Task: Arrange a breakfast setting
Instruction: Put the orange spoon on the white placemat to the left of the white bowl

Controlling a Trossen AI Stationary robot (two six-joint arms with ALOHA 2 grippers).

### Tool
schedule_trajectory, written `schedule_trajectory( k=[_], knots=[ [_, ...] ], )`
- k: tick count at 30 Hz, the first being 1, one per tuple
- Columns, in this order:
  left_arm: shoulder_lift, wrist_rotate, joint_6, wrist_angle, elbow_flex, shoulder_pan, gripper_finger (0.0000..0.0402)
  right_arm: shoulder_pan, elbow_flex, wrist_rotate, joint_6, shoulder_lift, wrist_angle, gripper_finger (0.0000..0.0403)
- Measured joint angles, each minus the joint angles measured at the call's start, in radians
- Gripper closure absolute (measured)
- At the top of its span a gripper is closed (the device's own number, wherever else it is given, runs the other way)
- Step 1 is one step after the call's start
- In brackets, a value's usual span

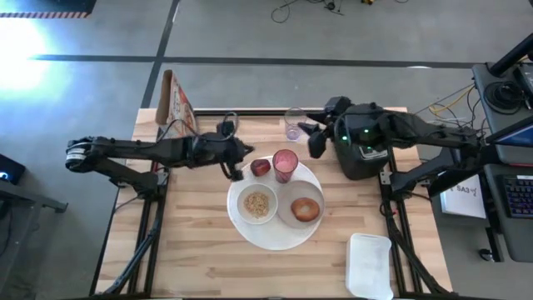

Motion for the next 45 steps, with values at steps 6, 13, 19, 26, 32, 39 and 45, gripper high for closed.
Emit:
schedule_trajectory(
  k=[6,13,19,26,32,39,45],
  knots=[
    [-0.005,0.317,0.009,-0.533,0.164,-0.001,0.0401,0.000,0.002,0.000,0.072,-0.025,-0.188,0.0211],
    [0.024,0.437,0.179,-1.041,0.293,-0.002,0.0401,0.000,0.002,-0.009,0.140,-0.015,-0.413,0.0211],
    [0.056,0.543,0.475,-1.211,0.317,-0.001,0.0401,0.000,0.002,-0.059,0.237,-0.020,-0.526,0.0211],
    [0.154,0.606,0.822,-1.289,0.283,0.001,0.0401,0.026,0.002,-0.113,0.228,-0.021,-0.592,0.0211],
    [0.291,0.565,0.965,-1.294,0.276,0.001,0.0401,0.044,0.001,-0.113,0.184,-0.019,-0.606,0.0211],
    [0.383,0.514,1.078,-1.235,0.293,-0.006,0.0401,0.044,0.001,-0.113,0.184,-0.017,-0.615,0.0211],
    [0.376,0.514,1.117,-1.021,0.278,-0.011,0.0401,0.043,0.001,-0.113,0.185,-0.016,-0.604,0.0211]
  ],
)
